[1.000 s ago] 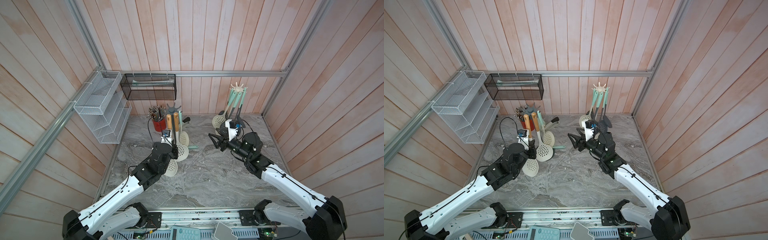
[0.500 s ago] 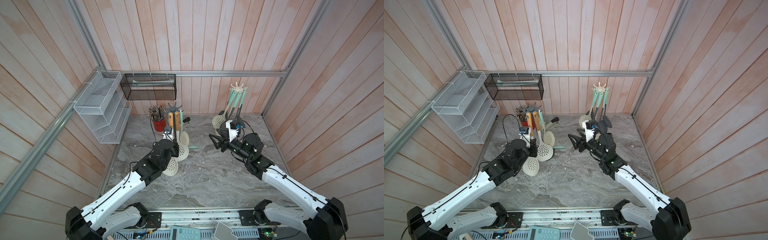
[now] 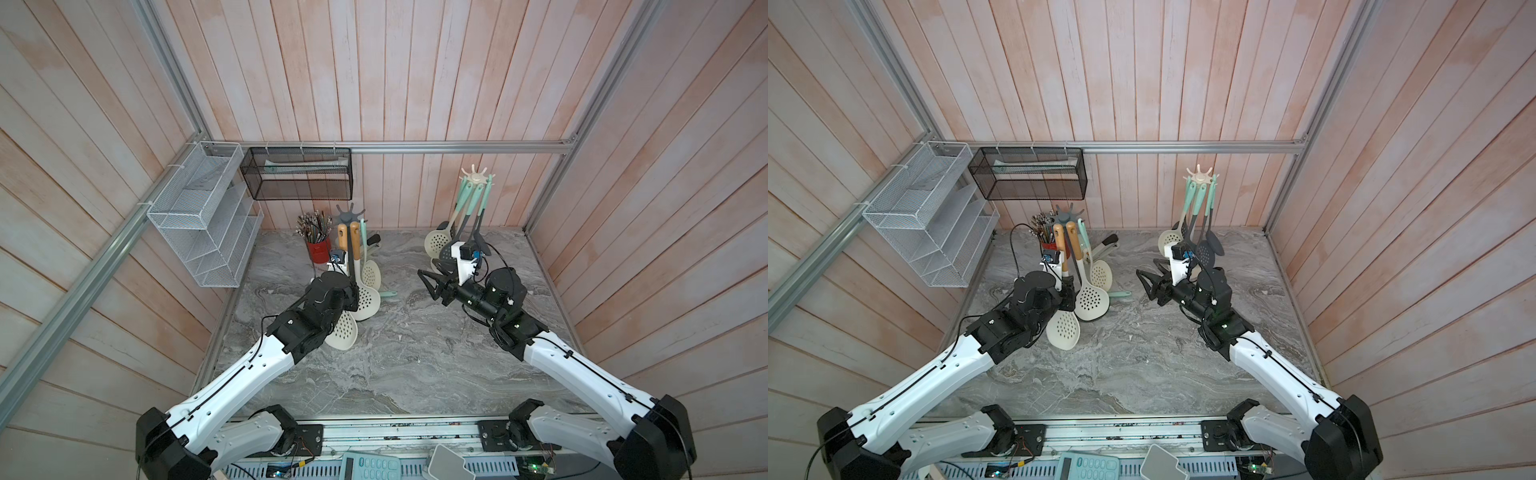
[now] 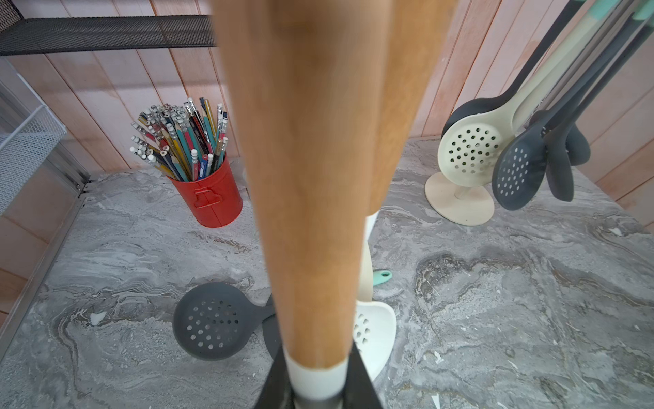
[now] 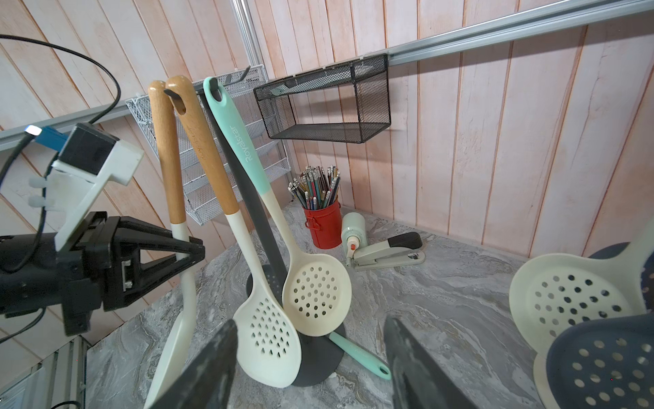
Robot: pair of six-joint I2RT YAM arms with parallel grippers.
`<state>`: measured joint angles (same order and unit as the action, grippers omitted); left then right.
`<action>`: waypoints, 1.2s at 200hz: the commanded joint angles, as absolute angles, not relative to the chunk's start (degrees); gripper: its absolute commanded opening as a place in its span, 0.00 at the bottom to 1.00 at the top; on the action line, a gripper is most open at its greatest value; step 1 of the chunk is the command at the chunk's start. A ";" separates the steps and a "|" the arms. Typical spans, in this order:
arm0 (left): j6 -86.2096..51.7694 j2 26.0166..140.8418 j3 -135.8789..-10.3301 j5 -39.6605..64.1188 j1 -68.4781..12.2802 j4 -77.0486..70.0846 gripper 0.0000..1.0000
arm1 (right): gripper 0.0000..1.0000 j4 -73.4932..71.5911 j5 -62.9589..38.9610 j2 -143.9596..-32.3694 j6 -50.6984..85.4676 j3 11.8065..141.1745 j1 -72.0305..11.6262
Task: Hang the skimmer on the kitchen utensil rack
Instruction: Hang the skimmer on the rack.
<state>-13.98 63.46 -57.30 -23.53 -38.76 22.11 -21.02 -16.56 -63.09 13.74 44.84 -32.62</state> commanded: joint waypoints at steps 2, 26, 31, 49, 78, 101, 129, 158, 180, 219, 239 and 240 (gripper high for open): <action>-14.42 64.80 -59.22 -20.39 -38.14 27.63 0.00 | 0.67 -22.19 -17.48 -62.37 14.24 44.30 -32.80; -14.17 65.30 -60.45 -19.04 -37.64 30.70 0.00 | 0.67 -22.23 -17.72 -62.46 14.33 44.21 -32.77; -14.31 65.23 -60.57 -18.71 -37.43 31.32 0.00 | 0.67 -22.27 -17.74 -62.47 14.37 44.18 -32.83; -14.66 65.03 -61.23 -17.72 -36.75 33.75 0.00 | 0.67 -22.50 -17.87 -62.61 14.61 44.14 -32.78; -15.03 65.54 -63.16 -16.65 -36.47 37.71 0.00 | 0.67 -22.67 -18.37 -62.92 14.77 44.21 -32.86; -14.63 67.04 -65.75 -15.84 -36.48 41.50 0.00 | 0.67 -22.38 -18.66 -62.96 14.94 44.38 -32.86; -14.33 68.80 -68.25 -15.56 -36.49 45.40 0.00 | 0.67 -21.89 -19.14 -62.85 14.98 44.34 -32.86; -14.10 69.71 -70.41 -15.82 -36.47 48.61 0.00 | 0.67 -21.36 -19.10 -62.41 14.81 44.21 -32.83; -13.76 69.99 -71.66 -16.26 -36.45 50.88 0.00 | 0.67 -21.04 -19.25 -62.05 14.77 44.13 -32.80; -13.09 71.77 -72.18 -15.41 -36.46 53.91 0.01 | 0.67 -21.16 -19.27 -61.61 14.84 43.64 -32.88; -13.09 72.02 -71.94 -15.14 -36.35 53.93 0.01 | 0.67 -21.20 -19.36 -61.31 14.92 43.33 -32.96; -13.09 72.00 -71.92 -15.13 -36.32 53.90 0.01 | 0.67 -21.19 -19.35 -61.28 14.93 43.33 -32.91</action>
<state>-14.17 69.80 -73.08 -18.02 -36.73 45.32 -20.97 -18.28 -62.65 14.61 44.31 -32.64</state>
